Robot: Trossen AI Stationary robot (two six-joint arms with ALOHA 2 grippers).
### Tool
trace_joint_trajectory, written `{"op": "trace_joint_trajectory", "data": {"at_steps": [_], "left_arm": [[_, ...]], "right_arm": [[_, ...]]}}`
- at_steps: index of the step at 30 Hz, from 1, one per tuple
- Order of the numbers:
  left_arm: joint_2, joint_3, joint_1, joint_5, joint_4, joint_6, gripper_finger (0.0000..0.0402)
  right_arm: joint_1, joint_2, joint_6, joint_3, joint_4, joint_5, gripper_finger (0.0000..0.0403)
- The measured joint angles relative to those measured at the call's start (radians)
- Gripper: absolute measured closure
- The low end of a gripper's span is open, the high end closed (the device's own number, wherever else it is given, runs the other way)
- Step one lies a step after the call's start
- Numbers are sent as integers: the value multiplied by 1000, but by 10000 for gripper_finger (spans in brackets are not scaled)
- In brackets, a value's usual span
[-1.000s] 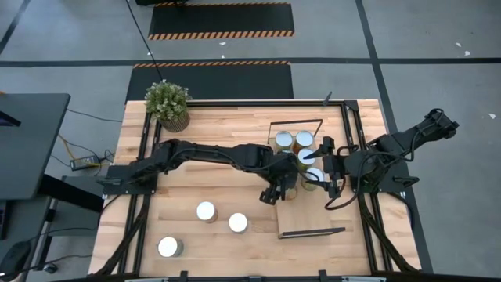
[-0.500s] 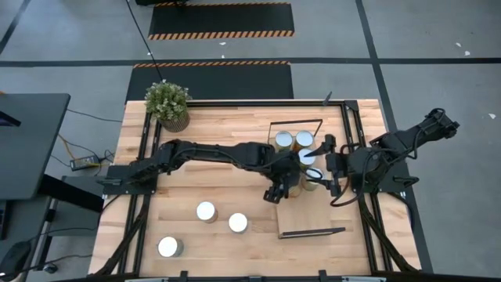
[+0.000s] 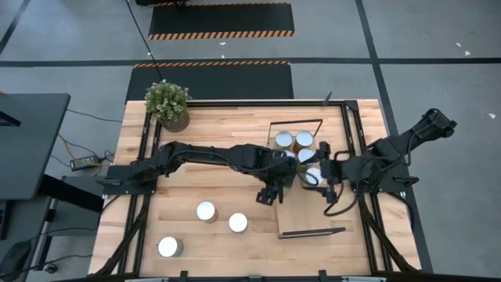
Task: Pick and place cans onto a shelf
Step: Put the canned pineapple on the shelf
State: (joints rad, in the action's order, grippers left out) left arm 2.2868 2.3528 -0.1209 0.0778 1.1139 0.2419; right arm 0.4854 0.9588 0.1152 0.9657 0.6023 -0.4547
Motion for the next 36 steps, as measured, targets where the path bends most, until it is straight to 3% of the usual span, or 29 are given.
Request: {"op": "trace_joint_trajectory", "data": {"at_steps": [8,12,23,31,36], "left_arm": [[-36,-4,-41,8,98,-68,75],[-36,-3,-53,8,104,-75,75],[-30,-4,-28,5,0,-84,75],[-28,-150,-23,-5,-88,-57,75],[-31,-167,-28,0,-32,-49,75]], "right_arm": [[87,47,-6,-157,-220,-180,39],[97,60,22,-223,-337,-185,39],[113,21,126,-179,-117,-208,39],[144,2,170,-179,-99,-208,39],[144,2,173,-179,-105,-210,39]]}}
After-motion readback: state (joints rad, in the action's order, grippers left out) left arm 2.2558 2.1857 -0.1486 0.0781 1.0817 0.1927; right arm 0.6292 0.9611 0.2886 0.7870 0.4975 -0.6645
